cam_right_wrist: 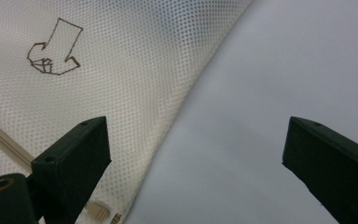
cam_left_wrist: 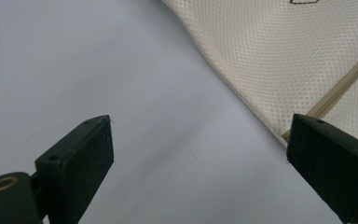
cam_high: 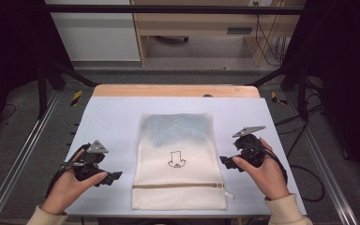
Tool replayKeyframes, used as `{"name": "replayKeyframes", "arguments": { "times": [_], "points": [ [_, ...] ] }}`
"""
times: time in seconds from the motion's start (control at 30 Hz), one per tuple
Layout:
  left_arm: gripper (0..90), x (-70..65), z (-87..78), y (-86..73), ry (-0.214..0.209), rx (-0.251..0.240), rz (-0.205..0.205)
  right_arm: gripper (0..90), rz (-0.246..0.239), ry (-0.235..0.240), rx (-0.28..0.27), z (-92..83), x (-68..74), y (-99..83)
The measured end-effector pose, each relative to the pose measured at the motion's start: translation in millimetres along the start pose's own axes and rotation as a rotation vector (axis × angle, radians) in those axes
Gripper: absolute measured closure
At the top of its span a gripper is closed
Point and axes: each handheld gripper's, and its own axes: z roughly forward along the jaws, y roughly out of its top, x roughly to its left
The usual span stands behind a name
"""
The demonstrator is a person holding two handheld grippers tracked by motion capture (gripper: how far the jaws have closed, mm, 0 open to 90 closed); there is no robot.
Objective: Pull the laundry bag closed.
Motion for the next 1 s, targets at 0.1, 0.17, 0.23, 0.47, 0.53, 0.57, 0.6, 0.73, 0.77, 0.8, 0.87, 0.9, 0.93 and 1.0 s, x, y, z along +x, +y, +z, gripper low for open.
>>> {"name": "replayKeyframes", "arguments": {
  "times": [0.1, 0.17, 0.23, 0.47, 0.53, 0.57, 0.6, 0.73, 0.77, 0.8, 0.87, 0.9, 0.93, 1.0],
  "points": [
    [6.9, 5.9, -1.2, -1.7, 0.019, -0.004, 0.02, 7.7, 0.015, -0.012, 0.005, -2.6, -6.4, -3.0],
    [6.8, 9.9, -0.4, -5.4, 0.027, 0.003, 0.016, 6.9, 0.033, -0.013, 0.023, -3.3, -11.4, -7.9],
    [6.8, 13.2, 2.1, -10.7, 0.041, 0.009, 0.009, 7.3, 0.059, -0.028, 0.031, -2.2, -16.1, -16.0],
    [7.0, 24.0, 9.4, -27.7, 0.073, 0.044, -0.013, 7.8, 0.113, -0.06, 0.023, -5.7, -29.2, -42.1],
    [7.1, 26.5, 8.9, -31.4, 0.083, 0.048, -0.014, 8.0, 0.126, -0.072, 0.026, -5.6, -33.5, -48.8],
    [7.0, 27.7, 8.1, -33.1, 0.09, 0.051, -0.006, 8.1, 0.138, -0.074, 0.023, -6.2, -35.1, -51.8],
    [6.9, 29.2, 6.9, -35.0, 0.096, 0.05, 0.007, 8.2, 0.141, -0.079, 0.023, -6.4, -37.4, -55.0],
    [6.5, 37.6, 4.7, -43.5, 0.127, 0.052, 0.003, 8.3, 0.181, -0.092, 0.029, -5.8, -42.6, -67.7],
    [6.5, 39.7, 4.5, -45.6, 0.132, 0.053, -0.004, 8.4, 0.187, -0.098, 0.027, -5.3, -43.3, -71.0],
    [6.5, 41.6, 3.8, -47.3, 0.136, 0.058, -0.005, 8.4, 0.192, -0.096, 0.026, -4.8, -43.7, -74.1],
    [6.6, 44.0, 2.7, -50.5, 0.14, 0.046, -0.016, 8.1, 0.195, -0.09, 0.023, -3.6, -43.4, -79.8],
    [6.6, 45.0, 2.0, -52.1, 0.142, 0.043, -0.018, 7.8, 0.19, -0.082, 0.021, -3.0, -43.3, -82.7],
    [6.5, 45.7, 1.5, -54.0, 0.141, 0.04, -0.022, 7.8, 0.196, -0.08, 0.018, -2.3, -42.7, -85.4],
    [6.1, 46.5, 1.4, -59.3, 0.137, 0.021, -0.019, 7.7, 0.205, -0.084, 0.01, -1.3, -42.8, -91.4]
  ]
}}
